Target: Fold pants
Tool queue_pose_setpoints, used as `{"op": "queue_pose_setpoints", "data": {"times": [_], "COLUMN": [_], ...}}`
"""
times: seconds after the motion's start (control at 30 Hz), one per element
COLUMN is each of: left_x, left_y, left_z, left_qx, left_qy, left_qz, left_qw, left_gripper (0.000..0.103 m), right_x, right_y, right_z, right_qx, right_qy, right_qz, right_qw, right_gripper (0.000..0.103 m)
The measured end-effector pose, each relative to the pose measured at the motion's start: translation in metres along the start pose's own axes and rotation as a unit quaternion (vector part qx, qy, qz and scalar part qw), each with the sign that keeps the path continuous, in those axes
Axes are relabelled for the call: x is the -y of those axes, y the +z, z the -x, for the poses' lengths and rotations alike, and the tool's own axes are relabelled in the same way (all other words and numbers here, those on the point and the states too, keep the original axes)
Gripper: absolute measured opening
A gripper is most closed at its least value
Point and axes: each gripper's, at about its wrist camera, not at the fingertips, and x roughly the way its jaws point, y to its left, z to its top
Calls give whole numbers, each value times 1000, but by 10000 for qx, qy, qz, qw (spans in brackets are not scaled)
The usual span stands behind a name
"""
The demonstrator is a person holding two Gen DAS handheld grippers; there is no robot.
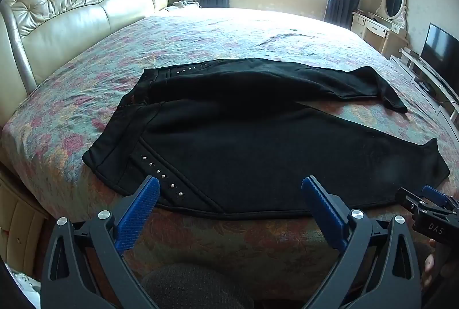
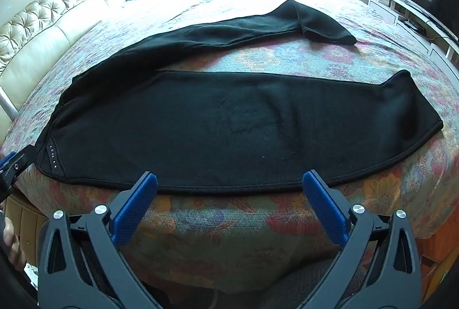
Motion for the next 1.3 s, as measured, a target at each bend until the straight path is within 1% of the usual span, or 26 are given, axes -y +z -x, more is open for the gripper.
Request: {"op": "queue_pose_setpoints", "data": {"times": [0.07, 0.33, 0.4, 0.5, 1.0, 1.17, 1.3], "left_x": [0, -5, -7, -4, -6, -4, -3], "left_y": [0, -4, -5, -5, -6, -7, -7], "left_z": [0, 0, -5, -7, -8, -10, -11], "left_qx": [9, -13, -37, -65, -106, -204, -234], "left_qy": [6, -39, -17, 29, 19, -78, -84], "left_qz": [-26, -32, -35, -44, -6, -85, -115], "left_qw": [10000, 10000, 10000, 10000, 9999, 9997, 9996], "left_gripper": [99, 99, 99, 99, 99, 99, 99], "right_x": [-3, 0, -4, -3, 6, 6, 7], "right_y": [1, -1, 0, 0, -1, -1, -1], "right_z": [0, 2, 1, 1, 0, -1, -2], "right_qx": [-48, -3, -31, -27, -28, -37, -37], "right_qy": [-56, -23, -66, -72, -99, -98, -99], "right_qz": [29, 5, 42, 50, -18, -16, -17], "right_qw": [10000, 10000, 10000, 10000, 9999, 9999, 9999], "right_gripper": [101, 101, 101, 101, 101, 101, 101]}}
